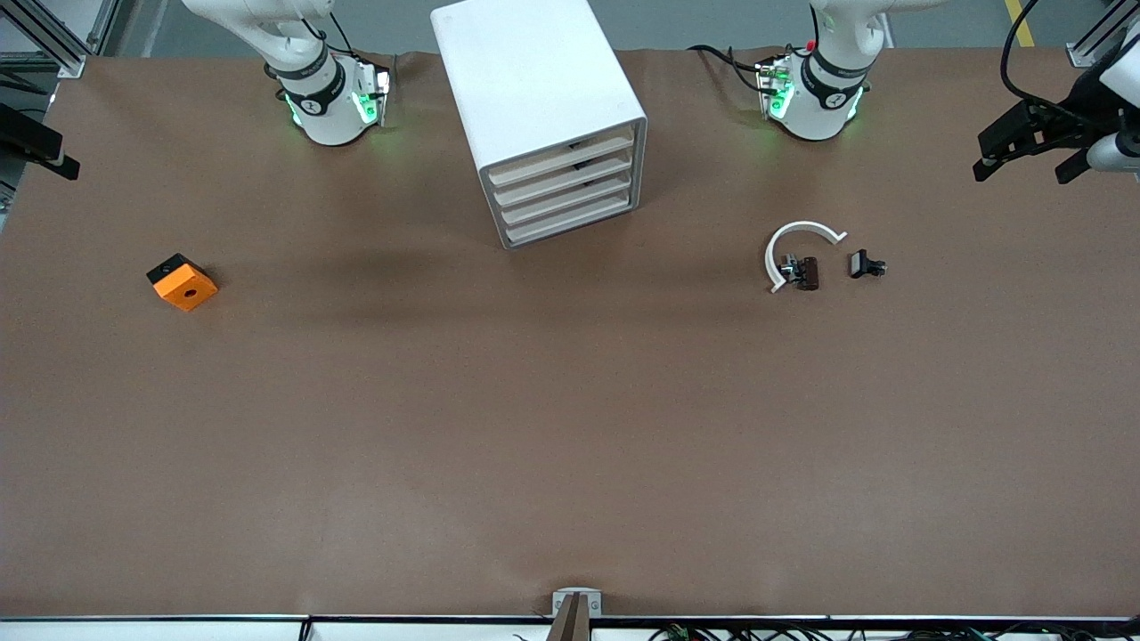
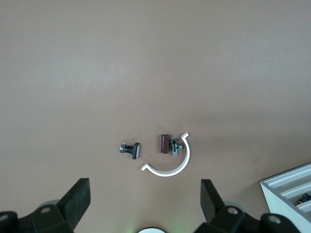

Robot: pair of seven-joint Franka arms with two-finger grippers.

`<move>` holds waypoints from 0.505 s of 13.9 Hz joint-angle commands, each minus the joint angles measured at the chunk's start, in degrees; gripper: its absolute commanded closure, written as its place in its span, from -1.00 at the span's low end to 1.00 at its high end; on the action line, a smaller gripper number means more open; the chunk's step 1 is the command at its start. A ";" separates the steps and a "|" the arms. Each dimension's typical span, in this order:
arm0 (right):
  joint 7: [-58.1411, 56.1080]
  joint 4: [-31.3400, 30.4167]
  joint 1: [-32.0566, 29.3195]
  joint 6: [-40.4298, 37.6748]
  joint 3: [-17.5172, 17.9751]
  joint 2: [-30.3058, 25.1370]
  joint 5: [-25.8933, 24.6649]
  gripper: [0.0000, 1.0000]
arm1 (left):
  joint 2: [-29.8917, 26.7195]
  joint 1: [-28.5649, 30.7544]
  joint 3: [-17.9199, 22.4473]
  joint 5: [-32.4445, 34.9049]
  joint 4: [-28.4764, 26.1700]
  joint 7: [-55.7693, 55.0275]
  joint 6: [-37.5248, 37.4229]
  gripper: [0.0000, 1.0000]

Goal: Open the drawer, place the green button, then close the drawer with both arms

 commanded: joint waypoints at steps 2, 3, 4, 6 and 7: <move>-1.30 -1.10 -1.03 0.54 0.72 -1.41 0.28 -1.00 | 1.39 0.02 -0.28 0.60 2.07 -0.83 -1.40 -1.00; -1.30 -1.10 -0.95 0.54 0.81 -1.50 0.28 -1.00 | 1.39 0.02 -0.28 0.69 2.07 -0.74 -1.84 -1.00; -1.30 -1.02 -0.95 0.63 0.81 -1.50 0.37 -1.00 | 1.48 0.02 -0.28 0.78 2.15 -0.74 -1.84 -1.00; -1.30 -1.02 -0.95 0.71 0.81 -1.50 0.28 -1.00 | 1.65 -0.25 -0.54 1.30 2.07 -0.83 -1.84 -1.00; -1.30 -0.93 -1.03 0.80 0.73 -1.41 0.19 -1.00 | 1.74 -0.16 -0.63 1.30 2.15 -0.83 -1.93 -1.00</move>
